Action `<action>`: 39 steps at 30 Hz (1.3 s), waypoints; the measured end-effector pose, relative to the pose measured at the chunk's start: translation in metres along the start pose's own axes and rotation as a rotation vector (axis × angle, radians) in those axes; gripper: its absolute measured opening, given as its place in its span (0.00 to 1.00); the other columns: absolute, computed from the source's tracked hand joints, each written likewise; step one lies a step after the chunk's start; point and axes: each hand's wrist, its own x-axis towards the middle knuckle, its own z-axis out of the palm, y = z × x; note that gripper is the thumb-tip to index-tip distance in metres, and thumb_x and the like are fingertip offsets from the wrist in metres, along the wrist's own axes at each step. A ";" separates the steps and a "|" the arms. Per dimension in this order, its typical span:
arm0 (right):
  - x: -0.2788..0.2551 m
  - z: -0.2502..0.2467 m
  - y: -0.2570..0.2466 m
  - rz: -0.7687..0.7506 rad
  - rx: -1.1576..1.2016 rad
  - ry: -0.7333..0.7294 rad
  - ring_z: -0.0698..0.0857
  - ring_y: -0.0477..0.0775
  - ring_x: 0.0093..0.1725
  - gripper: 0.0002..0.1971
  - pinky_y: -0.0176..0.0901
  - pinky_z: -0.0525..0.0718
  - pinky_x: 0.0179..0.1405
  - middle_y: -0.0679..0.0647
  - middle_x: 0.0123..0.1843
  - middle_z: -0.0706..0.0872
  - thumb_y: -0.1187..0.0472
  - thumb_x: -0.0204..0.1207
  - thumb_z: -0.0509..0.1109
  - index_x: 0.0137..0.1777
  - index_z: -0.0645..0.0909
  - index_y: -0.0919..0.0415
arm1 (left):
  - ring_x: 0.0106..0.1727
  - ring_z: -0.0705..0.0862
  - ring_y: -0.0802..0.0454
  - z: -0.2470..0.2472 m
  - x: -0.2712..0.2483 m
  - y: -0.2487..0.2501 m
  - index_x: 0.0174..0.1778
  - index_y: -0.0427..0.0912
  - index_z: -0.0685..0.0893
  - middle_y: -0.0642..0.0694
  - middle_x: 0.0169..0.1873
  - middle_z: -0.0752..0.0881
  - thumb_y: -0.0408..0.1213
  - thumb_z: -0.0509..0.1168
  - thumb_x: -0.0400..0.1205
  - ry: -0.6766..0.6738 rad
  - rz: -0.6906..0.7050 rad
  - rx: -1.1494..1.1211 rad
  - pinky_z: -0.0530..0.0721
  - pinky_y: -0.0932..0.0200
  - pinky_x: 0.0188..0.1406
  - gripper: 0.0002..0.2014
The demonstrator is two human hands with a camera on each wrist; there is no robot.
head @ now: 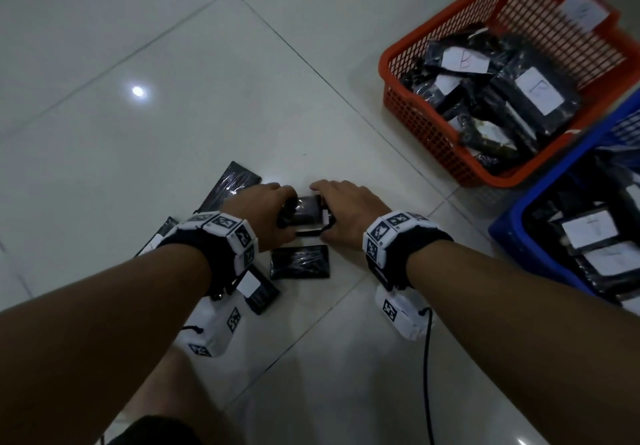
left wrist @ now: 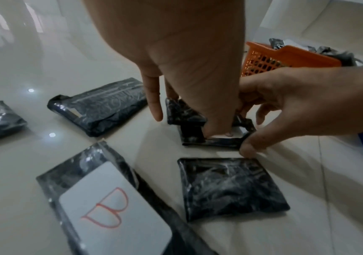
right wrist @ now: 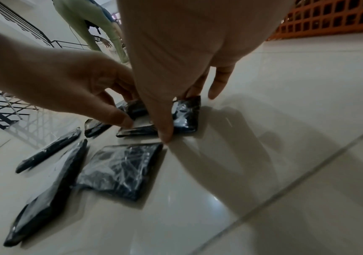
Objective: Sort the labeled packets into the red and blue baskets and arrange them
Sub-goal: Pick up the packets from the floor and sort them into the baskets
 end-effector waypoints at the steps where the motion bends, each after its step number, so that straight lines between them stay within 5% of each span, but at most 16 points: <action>1: 0.002 -0.001 0.003 0.022 0.007 -0.015 0.79 0.58 0.63 0.34 0.47 0.76 0.57 0.53 0.65 0.80 0.54 0.69 0.75 0.74 0.66 0.52 | 0.51 0.84 0.42 -0.001 0.002 -0.002 0.60 0.46 0.80 0.45 0.50 0.85 0.51 0.70 0.72 0.017 -0.017 -0.044 0.83 0.51 0.48 0.22; 5: 0.007 -0.008 0.014 0.091 0.108 -0.095 0.82 0.57 0.59 0.35 0.44 0.79 0.50 0.52 0.64 0.81 0.51 0.68 0.77 0.73 0.66 0.48 | 0.45 0.84 0.39 -0.010 0.009 -0.008 0.63 0.47 0.77 0.39 0.45 0.87 0.47 0.61 0.81 0.084 -0.206 -0.266 0.81 0.52 0.45 0.16; 8: 0.011 -0.011 0.010 0.094 0.060 -0.098 0.81 0.55 0.55 0.26 0.44 0.76 0.47 0.50 0.59 0.81 0.42 0.69 0.75 0.65 0.72 0.44 | 0.37 0.87 0.42 -0.021 0.012 -0.002 0.58 0.52 0.79 0.41 0.37 0.89 0.55 0.58 0.83 0.072 -0.332 -0.626 0.88 0.51 0.41 0.14; 12: 0.010 -0.017 0.005 0.081 0.055 -0.050 0.82 0.60 0.51 0.11 0.48 0.79 0.46 0.52 0.50 0.79 0.52 0.76 0.71 0.52 0.74 0.53 | 0.31 0.87 0.43 -0.045 0.017 0.016 0.59 0.35 0.79 0.33 0.42 0.89 0.45 0.59 0.87 -0.059 -0.395 -1.112 0.89 0.47 0.43 0.16; 14: 0.004 -0.029 0.010 0.094 0.084 0.038 0.82 0.62 0.47 0.10 0.49 0.80 0.43 0.54 0.48 0.81 0.56 0.77 0.70 0.52 0.72 0.54 | 0.36 0.88 0.42 -0.060 0.019 0.021 0.61 0.31 0.78 0.31 0.47 0.89 0.39 0.58 0.88 -0.116 -0.444 -1.328 0.88 0.47 0.46 0.14; 17: -0.007 -0.056 0.019 0.085 0.115 0.158 0.84 0.63 0.44 0.14 0.49 0.82 0.42 0.57 0.49 0.85 0.54 0.79 0.68 0.61 0.71 0.53 | 0.34 0.87 0.45 -0.083 0.025 0.024 0.57 0.34 0.81 0.36 0.41 0.89 0.42 0.55 0.86 -0.123 -0.460 -1.467 0.89 0.51 0.42 0.16; 23: -0.038 -0.108 0.043 0.090 0.161 0.457 0.82 0.57 0.47 0.12 0.45 0.78 0.44 0.56 0.50 0.85 0.50 0.80 0.67 0.57 0.79 0.57 | 0.32 0.86 0.47 -0.116 0.037 0.058 0.55 0.39 0.83 0.40 0.40 0.89 0.49 0.57 0.85 -0.027 -0.331 -1.229 0.85 0.57 0.32 0.17; 27: -0.072 -0.130 0.065 0.140 0.165 0.661 0.82 0.56 0.56 0.13 0.48 0.80 0.56 0.56 0.56 0.84 0.52 0.80 0.68 0.58 0.81 0.59 | 0.28 0.87 0.51 -0.125 0.057 0.094 0.47 0.42 0.81 0.44 0.38 0.89 0.49 0.64 0.83 0.068 -0.087 -0.737 0.83 0.60 0.24 0.13; 30: -0.111 -0.149 0.097 0.248 0.153 0.711 0.82 0.56 0.56 0.13 0.47 0.79 0.54 0.54 0.56 0.85 0.53 0.80 0.68 0.60 0.79 0.57 | 0.30 0.89 0.53 -0.142 0.082 0.131 0.48 0.47 0.80 0.50 0.36 0.89 0.56 0.64 0.81 0.050 0.069 -0.432 0.83 0.60 0.24 0.14; 32: -0.138 -0.159 0.122 0.328 0.147 0.726 0.82 0.54 0.55 0.12 0.46 0.79 0.52 0.52 0.56 0.85 0.52 0.81 0.67 0.61 0.78 0.55 | 0.34 0.90 0.52 -0.153 0.102 0.160 0.54 0.48 0.81 0.50 0.37 0.89 0.57 0.63 0.81 0.057 0.162 -0.345 0.84 0.59 0.27 0.16; 36: -0.168 -0.166 0.165 0.468 0.142 0.711 0.80 0.54 0.58 0.14 0.47 0.79 0.56 0.53 0.60 0.81 0.52 0.82 0.65 0.64 0.77 0.56 | 0.48 0.87 0.40 -0.161 0.136 0.203 0.61 0.45 0.79 0.43 0.49 0.89 0.61 0.61 0.81 0.148 0.230 -0.207 0.86 0.47 0.51 0.24; 39: -0.166 -0.167 0.178 0.496 0.181 0.745 0.80 0.53 0.59 0.13 0.49 0.79 0.59 0.52 0.61 0.81 0.54 0.82 0.64 0.64 0.77 0.55 | 0.45 0.88 0.40 -0.164 0.155 0.216 0.60 0.45 0.79 0.42 0.48 0.88 0.61 0.60 0.81 0.245 0.233 -0.209 0.87 0.45 0.48 0.24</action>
